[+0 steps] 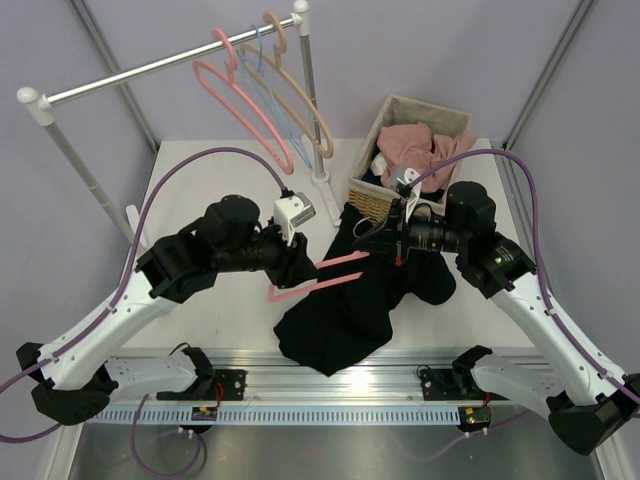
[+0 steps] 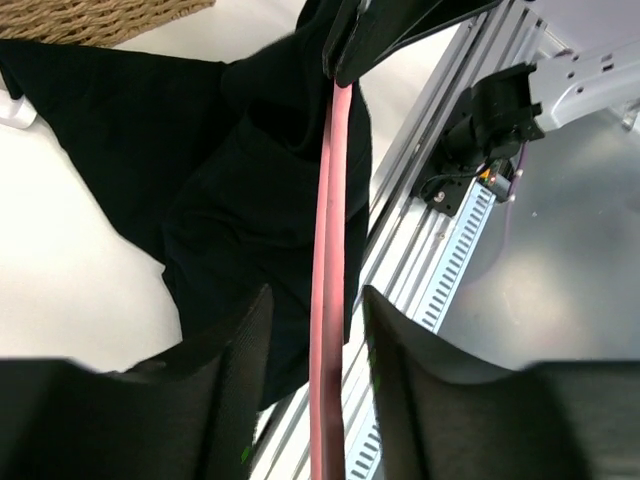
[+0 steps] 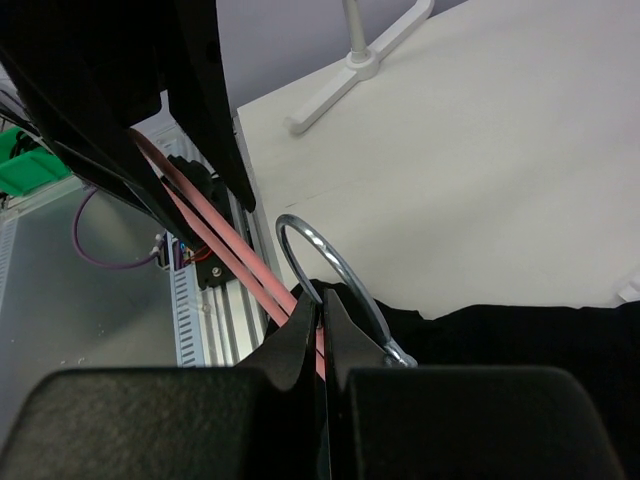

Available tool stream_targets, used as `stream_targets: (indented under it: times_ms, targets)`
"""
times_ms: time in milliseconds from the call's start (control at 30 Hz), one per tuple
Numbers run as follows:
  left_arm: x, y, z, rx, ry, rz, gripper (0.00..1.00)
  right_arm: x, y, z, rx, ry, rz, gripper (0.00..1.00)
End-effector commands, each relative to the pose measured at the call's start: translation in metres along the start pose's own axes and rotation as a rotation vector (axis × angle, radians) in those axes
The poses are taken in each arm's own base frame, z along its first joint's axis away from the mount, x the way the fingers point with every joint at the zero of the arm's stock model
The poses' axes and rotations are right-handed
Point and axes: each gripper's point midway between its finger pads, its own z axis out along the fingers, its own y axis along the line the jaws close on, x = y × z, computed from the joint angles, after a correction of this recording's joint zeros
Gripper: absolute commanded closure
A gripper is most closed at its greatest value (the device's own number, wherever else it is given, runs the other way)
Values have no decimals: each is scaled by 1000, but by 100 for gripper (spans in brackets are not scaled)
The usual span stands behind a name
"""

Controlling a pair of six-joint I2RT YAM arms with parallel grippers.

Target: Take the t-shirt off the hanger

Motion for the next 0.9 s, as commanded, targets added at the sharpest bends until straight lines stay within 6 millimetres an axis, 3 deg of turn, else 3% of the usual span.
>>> stream_targets:
  times_ms: [0, 33, 100, 200, 267, 300, 500, 567, 600, 667, 700, 767, 800, 867]
  targets:
    - [-17, -10, 1, 47, -45, 40, 69, -12, 2, -1, -8, -39, -42, 100]
    - [-14, -9, 4, 44, -33, 36, 69, -12, 1, 0, -5, -39, -42, 100]
    - [-12, -8, 8, 47, -22, 31, 60, -10, 1, 1, -15, -31, -33, 100]
    - [-11, -9, 13, 56, -8, 29, 61, -9, 2, 2, -21, -28, -29, 100]
    - [-14, -13, 14, 73, -14, 30, 79, -8, 2, 2, -26, -28, -26, 100]
    - [-14, -15, 16, 84, -10, 29, 99, -7, 2, 3, -33, -24, -23, 100]
    - [-9, -20, 25, 119, -14, 23, 100, -3, 6, 6, -74, -6, -2, 99]
    - [-5, -12, 22, 71, -37, 10, 100, -6, 3, 5, -48, -20, 2, 86]
    - [-8, -9, 19, 56, -64, 10, 100, -7, 2, 5, -37, -25, 8, 72]
    - [-8, -3, 8, 5, -110, -6, 100, -13, 0, 3, -9, -42, 16, 62]
    - [-3, 0, 7, -9, -110, -15, 100, -15, -1, 2, 8, -50, 24, 46]
    - [-2, -1, -5, -17, -140, -33, 100, -22, -9, -2, 83, -79, 42, 32]
    - [4, 0, -6, -22, -134, -50, 100, -24, -20, -4, 156, -95, 57, 16]
    - [12, 2, -18, -43, -144, -74, 100, -26, -35, -13, 277, -116, 89, 10]
